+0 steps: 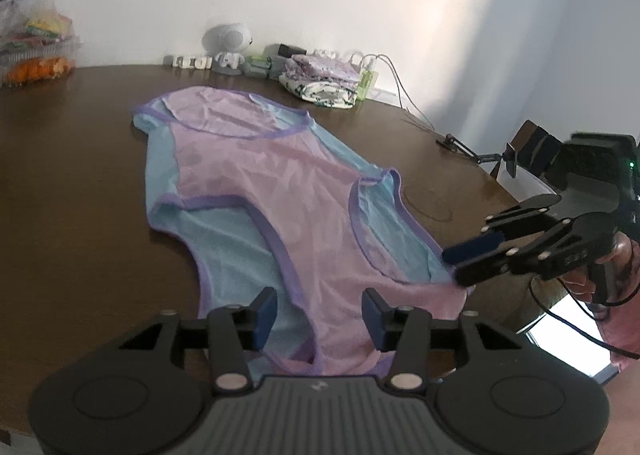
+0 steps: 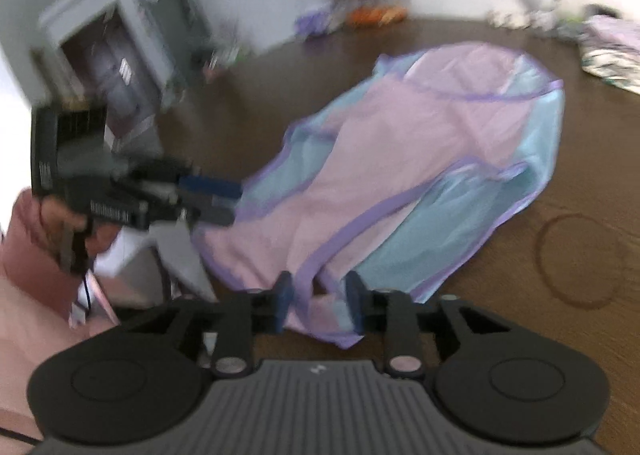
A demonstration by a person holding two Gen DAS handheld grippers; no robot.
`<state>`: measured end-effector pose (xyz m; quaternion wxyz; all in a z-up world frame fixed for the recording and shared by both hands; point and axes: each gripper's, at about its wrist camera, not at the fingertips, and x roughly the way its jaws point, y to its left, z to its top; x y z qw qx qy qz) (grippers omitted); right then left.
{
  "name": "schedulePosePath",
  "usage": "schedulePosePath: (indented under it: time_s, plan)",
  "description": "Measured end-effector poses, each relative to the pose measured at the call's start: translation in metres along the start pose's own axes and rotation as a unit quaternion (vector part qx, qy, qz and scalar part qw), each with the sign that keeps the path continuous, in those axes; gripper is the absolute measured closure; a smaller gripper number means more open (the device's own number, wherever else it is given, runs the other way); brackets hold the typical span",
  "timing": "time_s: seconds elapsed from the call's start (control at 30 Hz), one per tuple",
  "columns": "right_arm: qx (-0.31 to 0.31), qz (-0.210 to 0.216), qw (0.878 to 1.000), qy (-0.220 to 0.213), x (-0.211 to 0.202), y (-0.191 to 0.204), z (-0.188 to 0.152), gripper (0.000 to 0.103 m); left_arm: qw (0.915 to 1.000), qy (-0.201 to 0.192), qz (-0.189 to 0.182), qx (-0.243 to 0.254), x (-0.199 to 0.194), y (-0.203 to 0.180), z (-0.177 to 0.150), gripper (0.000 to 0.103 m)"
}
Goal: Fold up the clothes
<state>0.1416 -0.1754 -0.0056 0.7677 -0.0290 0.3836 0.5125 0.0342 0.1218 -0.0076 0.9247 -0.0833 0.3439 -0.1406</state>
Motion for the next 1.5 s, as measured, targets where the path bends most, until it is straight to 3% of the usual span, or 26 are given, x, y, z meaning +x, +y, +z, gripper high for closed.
schedulePosePath:
  time_s: [0.1,0.2,0.27,0.37,0.63,0.73,0.77,0.8,0.9,1.03,1.1,1.23,1.3,1.5]
  plan:
    - [0.015,-0.016,0.999,-0.026,-0.017,-0.002,-0.012,0.059,0.9983,0.008,-0.020,0.054,0.003,-0.015,0.009,0.057]
    - [0.027,-0.030,0.998,-0.038,-0.026,-0.001,-0.026,0.056,0.9886,0.038,-0.051,0.136,0.021,-0.041,0.018,0.053]
    - [0.034,-0.040,0.998,-0.045,-0.030,-0.001,-0.034,0.054,0.9774,0.058,-0.071,0.191,0.033,-0.059,0.024,0.053]
    - [0.044,-0.051,0.996,-0.056,-0.036,0.001,-0.047,0.052,0.9534,0.087,-0.100,0.271,0.051,-0.085,0.032,0.054]
    - [0.059,-0.058,0.994,-0.066,-0.039,0.005,-0.073,0.048,0.9064,0.171,-0.154,0.354,0.093,-0.108,0.043,0.057]
    - [0.057,-0.059,0.995,-0.064,-0.034,0.004,-0.075,0.048,0.8947,0.204,-0.142,0.371,0.105,-0.115,0.038,0.085]
    - [0.055,-0.059,0.995,-0.064,-0.032,0.004,-0.075,0.048,0.8958,0.211,-0.142,0.365,0.107,-0.116,0.040,0.096]
    - [0.053,-0.059,0.995,-0.065,-0.031,0.004,-0.074,0.048,0.8979,0.217,-0.143,0.355,0.108,-0.115,0.042,0.097]
    - [0.041,-0.075,0.994,-0.072,-0.026,0.008,-0.071,0.048,0.9151,0.214,-0.163,0.301,0.109,-0.106,0.057,0.098]
    - [-0.002,-0.136,0.987,-0.081,-0.017,0.027,-0.066,0.057,0.9326,0.206,-0.193,0.225,0.108,-0.092,0.076,0.098]
    - [-0.038,-0.179,0.980,-0.083,-0.010,0.041,-0.064,0.060,0.9355,0.205,-0.213,0.193,0.108,-0.084,0.081,0.097]
    - [-0.092,-0.225,0.965,-0.095,-0.005,0.064,-0.063,0.066,0.9394,0.203,-0.230,0.154,0.110,-0.076,0.084,0.097]
    - [-0.116,-0.251,0.956,-0.097,-0.001,0.073,-0.062,0.067,0.9418,0.197,-0.234,0.139,0.110,-0.074,0.085,0.089]
    - [-0.145,-0.280,0.946,-0.081,0.015,0.083,-0.064,0.067,0.9504,0.180,-0.219,0.128,0.106,-0.073,0.085,0.085]
